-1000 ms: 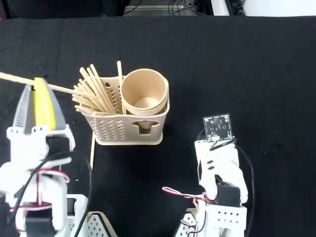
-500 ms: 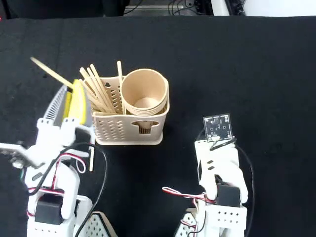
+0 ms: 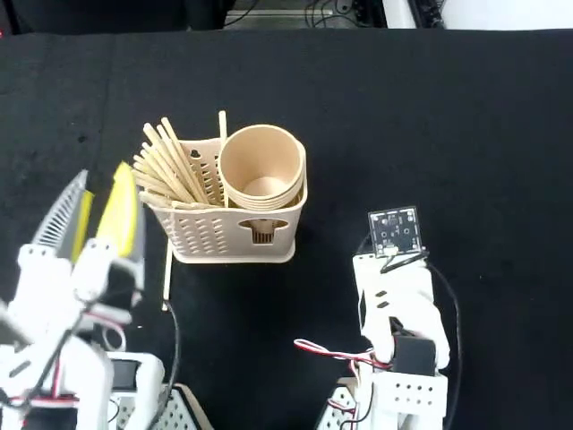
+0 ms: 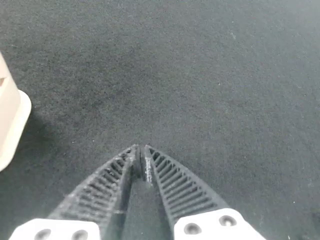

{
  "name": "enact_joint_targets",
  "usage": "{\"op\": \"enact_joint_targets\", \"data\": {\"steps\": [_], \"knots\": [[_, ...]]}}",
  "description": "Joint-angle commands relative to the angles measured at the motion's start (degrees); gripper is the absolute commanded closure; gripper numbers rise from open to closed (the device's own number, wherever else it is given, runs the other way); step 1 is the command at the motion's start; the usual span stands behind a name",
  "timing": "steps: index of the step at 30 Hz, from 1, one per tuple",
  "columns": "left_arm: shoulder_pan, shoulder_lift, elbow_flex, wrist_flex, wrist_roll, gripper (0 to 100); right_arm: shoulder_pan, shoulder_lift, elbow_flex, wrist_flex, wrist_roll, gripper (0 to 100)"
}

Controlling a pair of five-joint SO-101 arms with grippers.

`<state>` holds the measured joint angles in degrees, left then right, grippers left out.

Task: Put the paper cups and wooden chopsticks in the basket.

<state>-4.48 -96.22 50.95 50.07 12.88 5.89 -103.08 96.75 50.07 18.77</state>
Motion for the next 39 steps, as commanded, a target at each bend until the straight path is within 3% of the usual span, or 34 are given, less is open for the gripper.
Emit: {"op": "enact_joint_targets", "data": {"steps": [1, 9, 15, 20, 25, 30, 35, 39], "knots": [[-8.7, 17.0, -8.5, 3.1, -0.7, 84, 1.0, -0.2, -0.5, 0.8, 2.5, 97.2], [-11.6, 45.7, -30.7, 22.4, -0.8, 84, 0.9, 0.0, -5.4, 6.4, 1.6, 97.2], [-15.7, 55.6, -39.0, 29.5, -0.8, 84, 0.9, 0.3, -16.0, 13.9, -3.7, 97.2], [-18.2, 59.2, -40.0, 29.7, -0.6, 84, 0.9, 0.5, -26.2, 17.5, -7.3, 95.5], [-20.1, 66.8, -36.7, 23.6, 2.8, 84, 0.8, 5.8, -37.5, 17.8, -7.3, 90.7], [-23.7, 74.7, -34.3, 20.9, 2.9, 84, 0.5, 26.0, -55.8, 19.1, -7.5, 90.7], [-28.3, 78.0, -33.8, 21.3, 1.6, 84, -5.1, 49.2, -82.4, 30.5, -8.5, 90.4], [-28.4, 80.7, -30.3, 20.0, -0.5, 84, -12.0, 65.2, -104.9, 41.3, -20.0, 88.4]]}}
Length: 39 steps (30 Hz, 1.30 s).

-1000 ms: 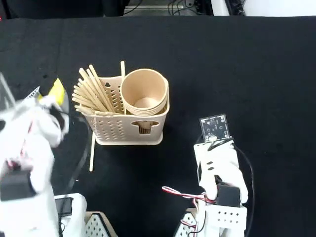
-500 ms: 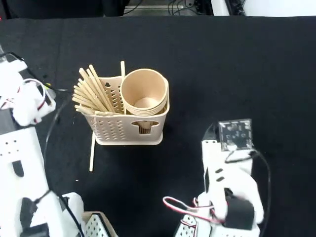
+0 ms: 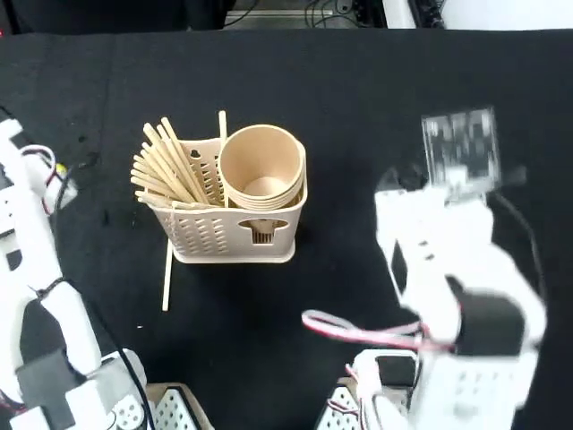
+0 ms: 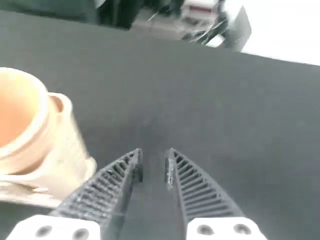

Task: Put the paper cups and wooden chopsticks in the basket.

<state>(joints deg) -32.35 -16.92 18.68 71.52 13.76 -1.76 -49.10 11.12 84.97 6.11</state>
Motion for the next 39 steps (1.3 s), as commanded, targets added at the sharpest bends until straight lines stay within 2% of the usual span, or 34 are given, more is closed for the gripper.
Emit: {"op": "enact_joint_targets", "data": {"steps": [1, 4, 7, 14, 22, 28, 30, 34, 36, 39], "knots": [[-0.3, 2.1, 2.8, -2.7, -1.4, 84, -6.2, 14.9, -24.5, 9.1, -10.1, 86.0], [0.1, 4.0, 3.6, -4.7, -1.3, 84, -12.0, 25.7, -37.5, 16.0, -16.3, 78.9], [0.2, 5.7, 3.3, -5.0, -1.2, 84, -16.1, 33.6, -43.5, 16.2, -19.5, 77.8], [2.0, 10.0, 3.5, -7.6, -1.3, 84, -24.4, 45.5, -48.3, 16.0, -20.8, 77.6], [1.9, 10.5, 3.3, -7.8, -1.2, 84, -19.3, 57.4, -44.6, 16.0, -20.3, 77.6], [1.9, 10.5, 3.3, -7.7, -1.5, 84, -20.0, 67.2, -44.1, 16.0, -11.9, 78.1], [1.9, 10.5, 3.3, -7.7, -1.5, 84, -20.0, 69.6, -44.3, 16.0, -11.6, 81.9], [1.9, 10.5, 3.3, -7.7, -1.6, 84, -20.0, 71.3, -44.4, 16.0, -8.5, 99.2], [1.9, 10.5, 3.3, -7.7, -1.6, 84, -19.8, 70.6, -43.8, 16.3, -5.5, 98.6], [1.9, 10.5, 3.2, -7.6, -1.6, 84, -17.1, 68.5, -43.9, 16.3, -5.8, 98.8]]}}
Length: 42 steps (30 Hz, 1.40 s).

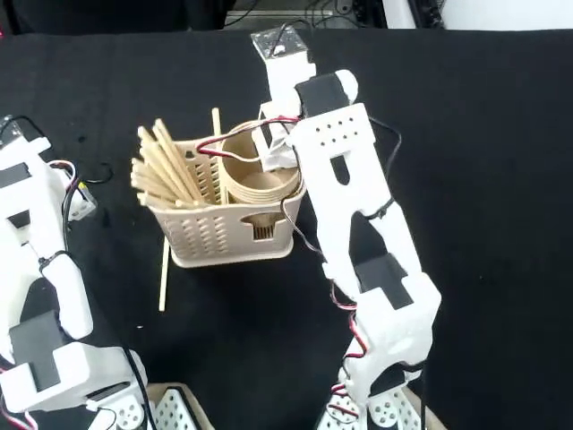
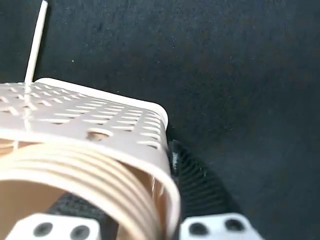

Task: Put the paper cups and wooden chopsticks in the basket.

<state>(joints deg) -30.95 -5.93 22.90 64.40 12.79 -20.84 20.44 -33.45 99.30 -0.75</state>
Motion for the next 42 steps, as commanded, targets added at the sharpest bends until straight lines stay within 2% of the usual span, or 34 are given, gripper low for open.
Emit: {"op": "enact_joint_targets", "data": {"steps": [1, 5, 11, 16, 23, 25, 30, 36, 42], "knots": [[0.5, -0.4, -1.0, -0.5, -0.6, 84, 3.1, -2.1, 0.5, 1.9, 1.1, 98.8], [0.7, -0.5, -1.0, -0.4, -0.6, 84, 7.6, -6.7, 0.7, 1.9, 1.8, 98.8], [0.9, -1.1, -0.9, -0.3, -0.6, 84, 13.7, -9.2, 0.7, 1.9, 7.6, 98.8], [2.9, -1.1, -0.8, -0.1, -0.8, 84, 14.2, -8.9, 2.9, 1.9, 12.1, 97.1], [12.6, -3.5, -0.7, 4.3, -8.8, 84, 13.4, -9.4, 1.5, 1.9, 11.1, 66.5], [14.3, -4.0, -0.5, 4.4, -9.8, 84, 13.2, -9.4, -1.2, 1.9, 11.7, 61.4], [18.4, -4.0, -0.5, 4.2, -12.8, 84, 13.2, -13.6, -5.5, 1.9, 13.0, 64.3], [21.9, -3.9, -0.9, 4.1, -13.5, 79, 13.4, -25.6, -0.2, 1.9, 15.9, 69.4], [25.3, -1.1, -4.2, 4.5, -13.6, 78, 13.5, -40.8, 3.9, 1.9, 15.6, 74.5]]}}
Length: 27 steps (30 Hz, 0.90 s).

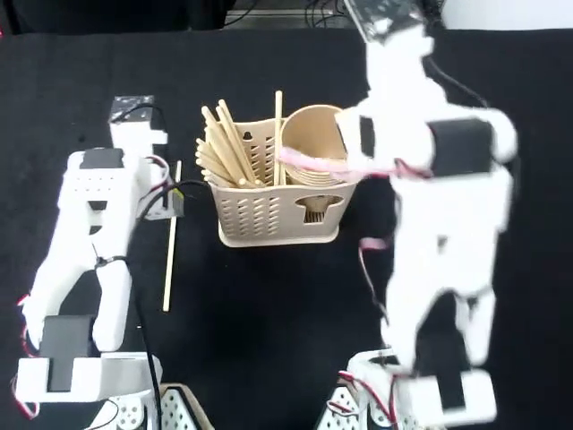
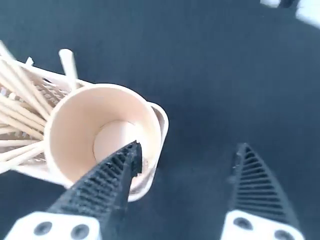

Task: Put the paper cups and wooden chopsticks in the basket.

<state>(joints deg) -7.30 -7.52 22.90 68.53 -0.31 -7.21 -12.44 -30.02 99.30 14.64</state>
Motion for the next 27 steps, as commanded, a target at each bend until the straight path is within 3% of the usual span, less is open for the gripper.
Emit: {"op": "enact_joint_targets", "data": {"steps": [1, 9, 16, 27], "knots": [[1.6, 2.3, -5.1, 0.4, -0.5, 78, -0.2, -10.2, 0.9, 1.8, 0.1, 75.7], [1.1, 19.3, -14.5, 0.5, -0.5, 79, -0.1, -19.9, 5.3, -0.4, -5.5, 90.6], [-0.2, 22.7, -16.0, 0.6, -0.6, 84, 1.7, -12.1, 8.0, -7.9, -5.5, 91.0], [0.2, 28.8, -16.6, 0.7, -0.2, 85, 1.8, -12.7, -0.6, -1.2, -5.2, 91.0]]}}
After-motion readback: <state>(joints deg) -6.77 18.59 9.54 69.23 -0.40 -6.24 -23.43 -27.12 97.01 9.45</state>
